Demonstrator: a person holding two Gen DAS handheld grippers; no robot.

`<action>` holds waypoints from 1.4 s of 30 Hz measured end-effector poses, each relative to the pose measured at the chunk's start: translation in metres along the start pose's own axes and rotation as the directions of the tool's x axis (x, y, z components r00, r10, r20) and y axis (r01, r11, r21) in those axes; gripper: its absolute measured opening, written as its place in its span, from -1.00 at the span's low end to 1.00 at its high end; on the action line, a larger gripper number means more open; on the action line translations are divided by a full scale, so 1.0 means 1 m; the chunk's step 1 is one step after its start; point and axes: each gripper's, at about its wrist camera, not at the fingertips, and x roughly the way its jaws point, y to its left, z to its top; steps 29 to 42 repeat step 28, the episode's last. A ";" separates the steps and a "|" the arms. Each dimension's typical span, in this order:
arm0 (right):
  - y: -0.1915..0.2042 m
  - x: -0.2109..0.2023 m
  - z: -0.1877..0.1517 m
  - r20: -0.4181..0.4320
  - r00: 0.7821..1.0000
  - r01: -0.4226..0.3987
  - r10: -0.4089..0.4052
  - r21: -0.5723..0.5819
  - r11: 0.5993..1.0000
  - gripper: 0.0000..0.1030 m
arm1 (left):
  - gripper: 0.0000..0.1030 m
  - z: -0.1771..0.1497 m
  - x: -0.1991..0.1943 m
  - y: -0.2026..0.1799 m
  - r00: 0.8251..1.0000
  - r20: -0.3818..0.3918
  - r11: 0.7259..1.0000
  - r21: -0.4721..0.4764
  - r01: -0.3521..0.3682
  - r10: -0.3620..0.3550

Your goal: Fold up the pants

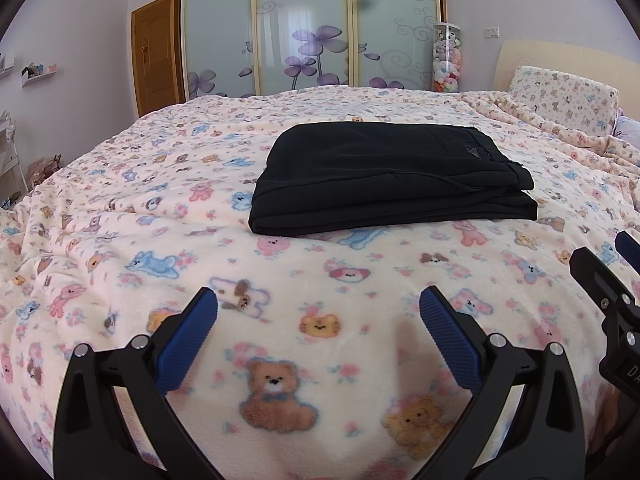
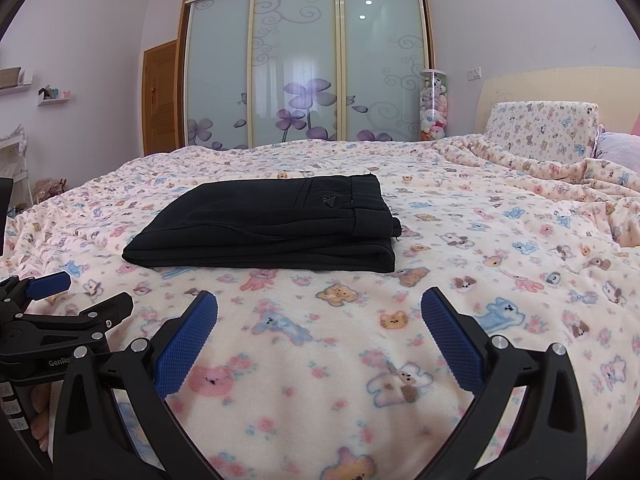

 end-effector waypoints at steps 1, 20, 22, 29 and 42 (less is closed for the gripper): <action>0.000 0.000 0.000 0.000 1.000 0.000 0.000 0.000 1.000 0.97 | 0.97 0.000 0.000 0.000 1.000 0.000 1.000 0.000 0.000 0.000; 0.000 0.000 0.000 0.000 1.000 0.000 0.000 0.001 1.000 0.97 | 0.97 0.000 0.000 0.000 1.000 0.003 1.000 0.002 0.001 -0.001; -0.001 0.000 0.000 0.000 1.000 0.000 0.000 0.001 1.000 0.97 | 0.97 0.000 0.000 -0.002 1.000 0.002 1.000 0.008 0.000 0.000; -0.001 0.000 0.000 0.000 1.000 -0.001 0.001 0.001 1.000 0.97 | 0.97 -0.001 0.001 -0.002 1.000 -0.001 1.000 0.007 0.002 -0.002; -0.001 0.000 0.000 0.000 1.000 -0.001 0.001 0.001 1.000 0.97 | 0.97 -0.001 0.001 -0.002 1.000 -0.001 1.000 0.007 0.002 -0.002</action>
